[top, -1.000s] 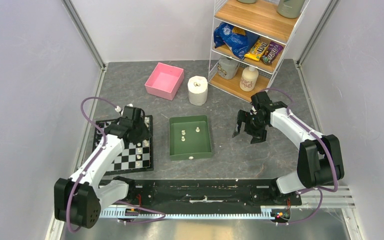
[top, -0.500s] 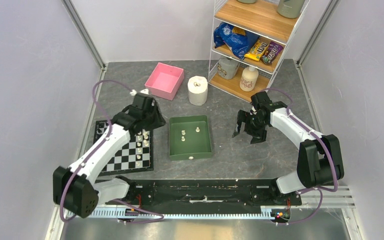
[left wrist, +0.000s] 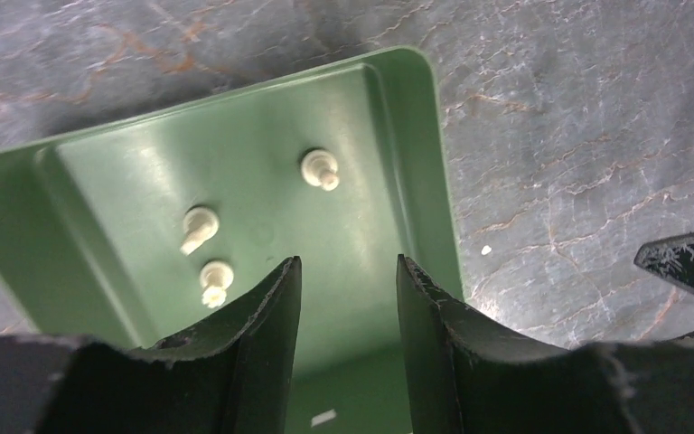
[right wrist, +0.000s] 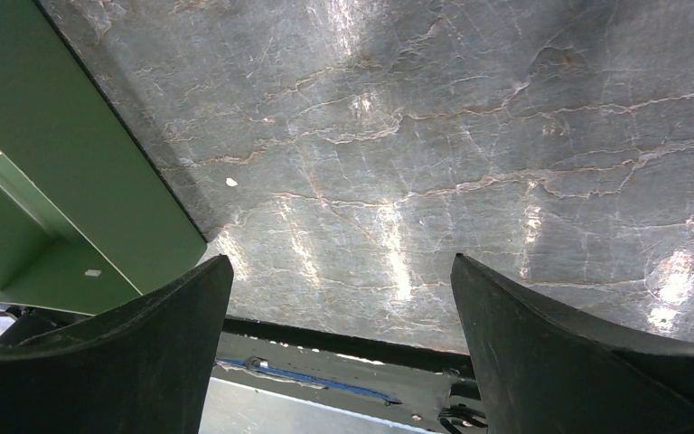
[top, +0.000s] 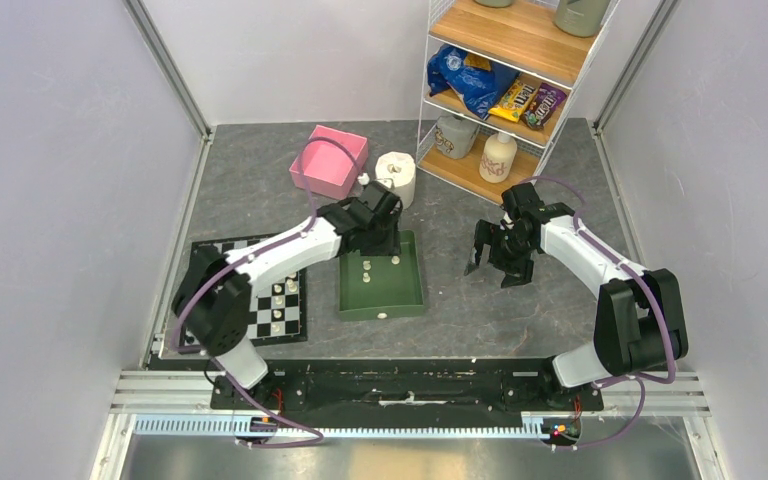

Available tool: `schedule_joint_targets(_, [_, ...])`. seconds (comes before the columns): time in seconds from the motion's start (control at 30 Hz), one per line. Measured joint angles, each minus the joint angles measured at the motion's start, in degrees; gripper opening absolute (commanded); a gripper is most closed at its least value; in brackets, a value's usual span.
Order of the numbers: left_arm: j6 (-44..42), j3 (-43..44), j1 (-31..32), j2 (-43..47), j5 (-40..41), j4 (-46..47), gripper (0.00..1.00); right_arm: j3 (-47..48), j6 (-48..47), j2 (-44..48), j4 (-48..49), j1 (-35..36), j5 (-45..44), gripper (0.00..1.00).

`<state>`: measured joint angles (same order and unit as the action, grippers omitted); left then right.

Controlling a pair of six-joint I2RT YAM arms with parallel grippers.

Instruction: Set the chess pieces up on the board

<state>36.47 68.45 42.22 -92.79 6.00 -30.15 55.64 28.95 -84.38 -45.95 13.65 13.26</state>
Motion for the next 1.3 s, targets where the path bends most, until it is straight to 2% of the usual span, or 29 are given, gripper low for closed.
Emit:
schedule_joint_targets(0.3, [0.0, 6.8, 2.4, -10.0, 1.0, 1.0, 0.48, 0.0, 0.0, 0.0, 0.0, 0.0, -0.1, 0.99])
schedule_joint_targets(0.6, [0.0, 7.0, 2.5, -11.8, 4.0, 0.0, 0.46, 0.0, -0.1, 0.0, 0.0, 0.0, -0.1, 0.99])
schedule_joint_targets(1.3, [0.0, 8.1, 2.5, -15.5, 4.9, -1.0, 0.26, 0.0, -0.1, 0.0, 0.0, 0.0, -0.1, 0.99])
